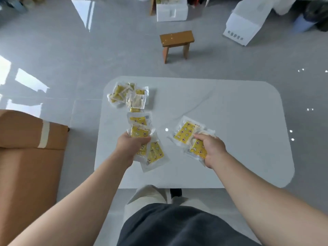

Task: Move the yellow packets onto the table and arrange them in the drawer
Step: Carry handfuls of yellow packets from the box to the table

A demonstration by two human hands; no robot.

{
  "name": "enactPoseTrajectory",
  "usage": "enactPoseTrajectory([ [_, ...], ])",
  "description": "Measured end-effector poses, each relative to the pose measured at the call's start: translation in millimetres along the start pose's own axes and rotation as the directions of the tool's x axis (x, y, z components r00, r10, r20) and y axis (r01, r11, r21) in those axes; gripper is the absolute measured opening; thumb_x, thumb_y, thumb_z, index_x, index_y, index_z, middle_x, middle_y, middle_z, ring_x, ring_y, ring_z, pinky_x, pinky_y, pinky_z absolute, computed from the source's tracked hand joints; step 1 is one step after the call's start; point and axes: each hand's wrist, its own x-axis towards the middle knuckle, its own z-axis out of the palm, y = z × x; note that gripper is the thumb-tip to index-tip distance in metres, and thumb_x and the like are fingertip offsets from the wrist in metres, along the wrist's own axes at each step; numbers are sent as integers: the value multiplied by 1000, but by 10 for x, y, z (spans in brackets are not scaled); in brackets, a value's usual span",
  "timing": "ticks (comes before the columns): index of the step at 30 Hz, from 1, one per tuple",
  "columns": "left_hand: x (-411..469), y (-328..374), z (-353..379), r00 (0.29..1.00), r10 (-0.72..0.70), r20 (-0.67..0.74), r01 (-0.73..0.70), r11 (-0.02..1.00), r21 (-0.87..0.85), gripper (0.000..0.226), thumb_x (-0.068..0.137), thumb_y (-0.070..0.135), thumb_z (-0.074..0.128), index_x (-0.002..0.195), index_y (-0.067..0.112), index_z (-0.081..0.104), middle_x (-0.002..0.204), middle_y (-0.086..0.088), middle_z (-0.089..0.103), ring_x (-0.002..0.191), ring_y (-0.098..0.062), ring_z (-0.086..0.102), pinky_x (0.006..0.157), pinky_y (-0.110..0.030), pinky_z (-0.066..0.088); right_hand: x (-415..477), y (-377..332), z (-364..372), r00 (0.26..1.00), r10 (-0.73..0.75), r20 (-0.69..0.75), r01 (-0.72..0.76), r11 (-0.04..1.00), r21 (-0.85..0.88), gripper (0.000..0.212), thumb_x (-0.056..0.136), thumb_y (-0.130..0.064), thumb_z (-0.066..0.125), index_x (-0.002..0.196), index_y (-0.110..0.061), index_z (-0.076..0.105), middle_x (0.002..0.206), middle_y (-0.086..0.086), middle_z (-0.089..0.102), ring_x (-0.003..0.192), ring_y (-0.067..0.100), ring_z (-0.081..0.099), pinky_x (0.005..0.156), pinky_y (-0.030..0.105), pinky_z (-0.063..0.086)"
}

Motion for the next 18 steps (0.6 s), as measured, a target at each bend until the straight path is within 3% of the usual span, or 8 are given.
enactPoseTrajectory([
  [3, 527, 184, 136, 999, -16, 28, 13, 995, 99, 42, 70, 13, 90, 107, 16, 70, 99, -4, 77, 87, -26, 75, 83, -48, 61, 247, -221, 141, 999, 24, -48, -24, 1000, 2, 24, 73, -14, 85, 93, -20, 73, 83, 2, 69, 67, 23, 66, 61, 26, 53],
  [9, 1378, 440, 489, 998, -65, -9, 65, 971, 228, 38, 74, 19, 90, 104, 20, 66, 98, 1, 72, 90, -22, 72, 85, -43, 60, 784, -461, 433, 997, 47, -60, -49, 999, -24, 28, 70, -18, 88, 94, -19, 73, 91, 4, 73, 77, 25, 69, 74, 38, 56],
  [18, 2853, 325, 1306, 966, -167, -197, 208, 955, 212, 40, 80, 26, 85, 105, 21, 54, 81, 6, 54, 81, -19, 58, 74, -32, 48, 2259, -491, 838, 989, 140, -55, -143, 988, -52, 27, 71, -18, 89, 92, -22, 72, 84, -1, 74, 71, 21, 70, 61, 28, 55],
])
